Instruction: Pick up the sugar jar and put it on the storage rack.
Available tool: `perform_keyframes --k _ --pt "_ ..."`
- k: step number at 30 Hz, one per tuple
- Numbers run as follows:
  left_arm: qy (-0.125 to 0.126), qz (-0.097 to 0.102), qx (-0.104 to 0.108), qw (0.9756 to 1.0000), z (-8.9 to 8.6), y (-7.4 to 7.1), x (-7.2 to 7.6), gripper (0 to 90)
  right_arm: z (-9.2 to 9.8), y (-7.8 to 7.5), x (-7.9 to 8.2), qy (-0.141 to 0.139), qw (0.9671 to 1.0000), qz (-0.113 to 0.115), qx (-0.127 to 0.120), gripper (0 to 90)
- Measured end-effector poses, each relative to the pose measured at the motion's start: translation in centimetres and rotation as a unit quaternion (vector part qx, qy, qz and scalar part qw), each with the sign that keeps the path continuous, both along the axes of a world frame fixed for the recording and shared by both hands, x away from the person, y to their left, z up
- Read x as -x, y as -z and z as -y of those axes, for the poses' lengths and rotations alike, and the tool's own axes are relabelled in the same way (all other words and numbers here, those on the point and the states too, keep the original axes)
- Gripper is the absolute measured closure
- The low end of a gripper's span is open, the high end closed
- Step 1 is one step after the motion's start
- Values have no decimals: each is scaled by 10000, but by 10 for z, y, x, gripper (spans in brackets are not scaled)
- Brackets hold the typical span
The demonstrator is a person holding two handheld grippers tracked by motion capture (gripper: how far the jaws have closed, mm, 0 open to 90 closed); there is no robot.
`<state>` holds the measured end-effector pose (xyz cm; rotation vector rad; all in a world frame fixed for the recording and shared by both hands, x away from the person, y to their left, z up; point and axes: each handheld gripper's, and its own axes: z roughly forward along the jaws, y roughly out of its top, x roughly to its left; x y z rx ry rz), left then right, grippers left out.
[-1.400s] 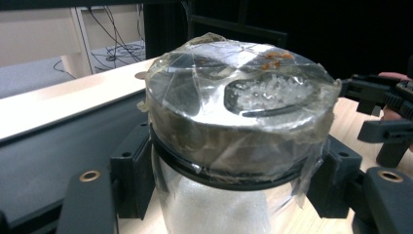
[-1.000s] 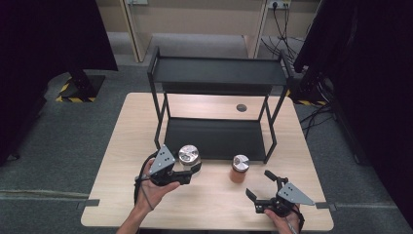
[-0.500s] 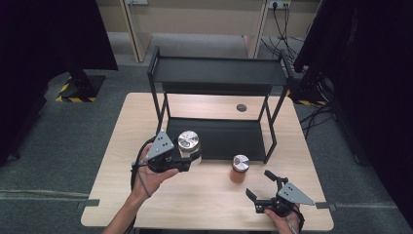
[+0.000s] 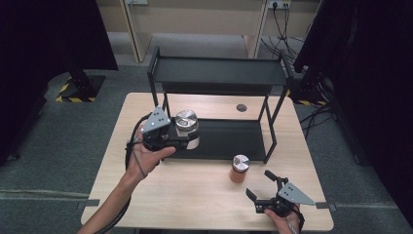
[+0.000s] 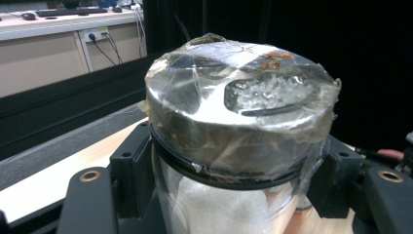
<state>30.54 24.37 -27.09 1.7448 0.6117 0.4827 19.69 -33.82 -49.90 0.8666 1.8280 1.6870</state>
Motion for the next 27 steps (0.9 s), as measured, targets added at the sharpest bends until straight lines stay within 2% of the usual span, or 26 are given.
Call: perform_keyframes --k 2,7,10,14,18,22,27 --pt "-38 16 -29 10000 0 -6 -2 312 0 0 0 -3 10000 -2 7 11" --pt "-31 -97 9 9999 -3 -19 -13 312 0 0 0 -14 10000 0 9 11" --pt "-104 -60 -75 9999 -2 -29 -15 312 0 0 0 -13 10000 1 11 11" --pt "-145 -63 -50 9999 -3 -41 -19 312 0 0 -1 -17 10000 -2 13 11" --pt "-229 -11 -129 9997 -2 -56 -22 312 0 0 0 -19 10000 3 12 11" --pt "-258 -79 -116 9996 -4 -71 -27 312 -1 0 0 -23 10000 6 16 11" --pt "-343 -31 -168 9993 -4 -90 -29 312 0 0 0 -22 10000 -5 10 11"
